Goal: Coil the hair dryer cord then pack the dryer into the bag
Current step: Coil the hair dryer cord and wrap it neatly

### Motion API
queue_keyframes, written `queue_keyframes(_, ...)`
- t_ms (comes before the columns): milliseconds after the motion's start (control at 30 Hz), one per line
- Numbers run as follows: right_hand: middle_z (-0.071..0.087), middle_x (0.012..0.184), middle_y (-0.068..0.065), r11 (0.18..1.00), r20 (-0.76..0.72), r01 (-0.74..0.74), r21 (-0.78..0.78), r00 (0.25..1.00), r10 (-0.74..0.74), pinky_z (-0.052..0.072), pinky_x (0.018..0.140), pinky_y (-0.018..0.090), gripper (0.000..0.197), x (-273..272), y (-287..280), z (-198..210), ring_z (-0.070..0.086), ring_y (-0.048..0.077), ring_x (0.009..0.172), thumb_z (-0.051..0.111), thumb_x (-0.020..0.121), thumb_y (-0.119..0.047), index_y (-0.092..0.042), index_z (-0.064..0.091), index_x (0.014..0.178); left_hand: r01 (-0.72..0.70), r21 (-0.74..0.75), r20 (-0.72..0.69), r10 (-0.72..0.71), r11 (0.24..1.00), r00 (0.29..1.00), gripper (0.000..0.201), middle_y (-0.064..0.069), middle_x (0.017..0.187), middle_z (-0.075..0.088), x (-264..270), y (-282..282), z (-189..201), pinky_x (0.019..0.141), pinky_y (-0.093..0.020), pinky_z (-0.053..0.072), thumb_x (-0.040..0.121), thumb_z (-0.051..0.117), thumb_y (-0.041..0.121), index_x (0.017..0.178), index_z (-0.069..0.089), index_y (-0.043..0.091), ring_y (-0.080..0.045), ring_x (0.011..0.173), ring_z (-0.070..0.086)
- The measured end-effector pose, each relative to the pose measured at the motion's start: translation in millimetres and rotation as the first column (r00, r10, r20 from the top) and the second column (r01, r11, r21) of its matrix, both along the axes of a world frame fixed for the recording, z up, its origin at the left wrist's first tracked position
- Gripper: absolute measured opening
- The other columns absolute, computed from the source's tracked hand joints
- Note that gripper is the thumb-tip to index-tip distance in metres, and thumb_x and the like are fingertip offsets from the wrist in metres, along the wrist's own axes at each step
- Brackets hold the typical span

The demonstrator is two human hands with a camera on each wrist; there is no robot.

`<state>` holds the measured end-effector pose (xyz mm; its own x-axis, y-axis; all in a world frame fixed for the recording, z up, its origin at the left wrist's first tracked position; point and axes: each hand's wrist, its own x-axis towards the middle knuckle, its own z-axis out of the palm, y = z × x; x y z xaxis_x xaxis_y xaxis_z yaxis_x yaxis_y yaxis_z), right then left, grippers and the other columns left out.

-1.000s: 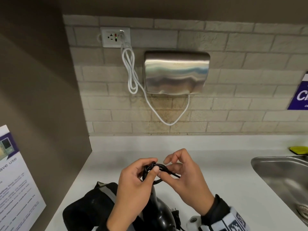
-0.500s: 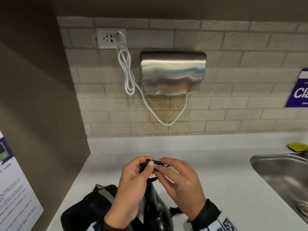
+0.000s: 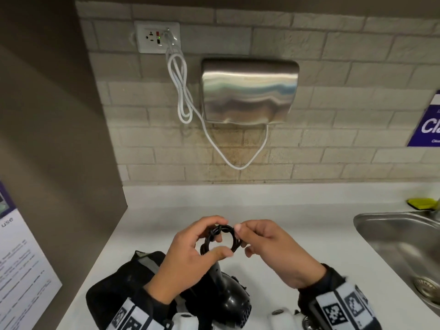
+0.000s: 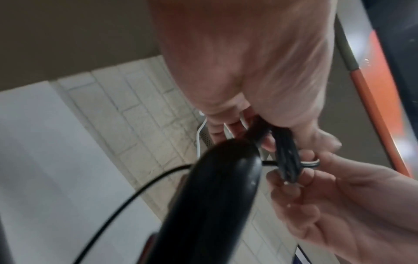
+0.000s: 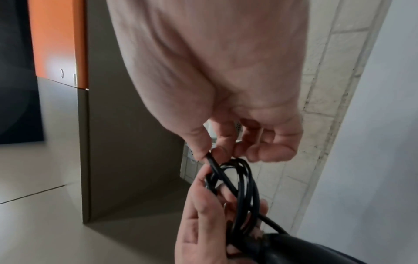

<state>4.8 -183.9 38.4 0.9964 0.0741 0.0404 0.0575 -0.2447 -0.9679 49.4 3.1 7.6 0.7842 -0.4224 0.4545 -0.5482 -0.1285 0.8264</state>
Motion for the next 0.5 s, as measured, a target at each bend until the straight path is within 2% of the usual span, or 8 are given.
queue_keyframes(67, 0.053, 0.075, 0.002, 0.999, -0.017, -0.033, 0.023, 0.999, 0.033, 0.042, 0.070, 0.029, 0.034, -1, -2, 5, 0.048, 0.014, 0.073, 0.055, 0.094, -0.044, -0.018, 0.064, 0.073, 0.017, 0.067, 0.037, -0.020, 0.998, 0.999, 0.054, 0.015, 0.097, 0.068, 0, 2, 4, 0.085, -0.014, 0.048, 0.060, 0.089, 0.038, 0.107, 0.062, 0.041, -0.014, 0.091, 0.067)
queue_keyframes(133, 0.055, 0.072, 0.001, 0.997, -0.038, -0.030, 0.066, 0.999, 0.033, 0.042, 0.068, 0.029, 0.034, -3, -1, 9, 0.050, 0.012, 0.069, 0.052, 0.098, -0.037, -0.015, 0.064, 0.075, 0.032, 0.100, 0.048, -0.037, 0.994, 0.998, 0.060, 0.013, 0.095, 0.069, -1, 4, 7, 0.082, -0.013, 0.050, 0.056, 0.094, 0.032, 0.105, 0.060, 0.039, -0.013, 0.087, 0.068)
queue_keyframes(200, 0.059, 0.068, -0.002, 0.994, -0.063, -0.010, 0.110, 0.998, 0.017, 0.043, 0.066, 0.028, 0.035, -5, 0, 13, 0.052, 0.012, 0.067, 0.051, 0.099, -0.033, -0.013, 0.062, 0.074, 0.050, 0.112, 0.066, -0.057, 0.992, 0.996, 0.060, 0.007, 0.088, 0.068, -2, 5, 8, 0.077, -0.019, 0.054, 0.059, 0.094, 0.026, 0.107, 0.060, 0.037, -0.015, 0.081, 0.067)
queue_keyframes(267, 0.062, 0.065, 0.000, 0.991, -0.088, -0.007, 0.135, 0.996, 0.019, 0.047, 0.068, 0.029, 0.035, -6, 1, 14, 0.055, 0.016, 0.068, 0.050, 0.099, -0.033, -0.013, 0.061, 0.072, 0.039, 0.112, 0.100, -0.051, 0.993, 0.994, 0.055, 0.004, 0.083, 0.066, -3, 4, 6, 0.075, -0.023, 0.056, 0.066, 0.090, 0.018, 0.109, 0.060, 0.035, -0.017, 0.076, 0.067)
queue_keyframes(367, 0.049, 0.050, -0.003, 0.991, -0.122, -0.011, 0.134, 0.992, 0.027, 0.052, 0.074, 0.030, 0.039, -6, 0, 19, 0.056, 0.017, 0.062, 0.051, 0.098, -0.036, -0.015, 0.058, 0.066, 0.012, 0.092, 0.140, -0.025, 0.996, 0.990, 0.051, 0.003, 0.079, 0.064, -5, 1, 5, 0.071, -0.022, 0.054, 0.068, 0.085, 0.011, 0.108, 0.061, 0.034, -0.017, 0.071, 0.066)
queue_keyframes(400, 0.049, 0.049, -0.002, 0.989, -0.133, -0.030, 0.144, 0.990, 0.049, 0.053, 0.077, 0.031, 0.038, -6, -1, 21, 0.057, 0.017, 0.061, 0.053, 0.097, -0.036, -0.014, 0.059, 0.067, 0.001, 0.092, 0.161, -0.016, 0.996, 0.987, 0.051, 0.004, 0.078, 0.063, -6, 0, 4, 0.070, -0.022, 0.054, 0.068, 0.084, 0.011, 0.108, 0.061, 0.034, -0.018, 0.070, 0.066)
queue_keyframes(500, 0.064, 0.066, 0.007, 0.965, -0.150, -0.095, 0.244, 0.979, 0.134, 0.054, 0.083, 0.031, 0.028, -8, -10, 29, 0.061, 0.023, 0.068, 0.070, 0.087, -0.032, -0.005, 0.070, 0.082, -0.036, 0.087, 0.217, 0.016, 0.996, 0.976, 0.052, 0.007, 0.077, 0.063, -5, -1, 4, 0.070, -0.021, 0.054, 0.067, 0.085, 0.012, 0.110, 0.063, 0.031, -0.017, 0.071, 0.066)
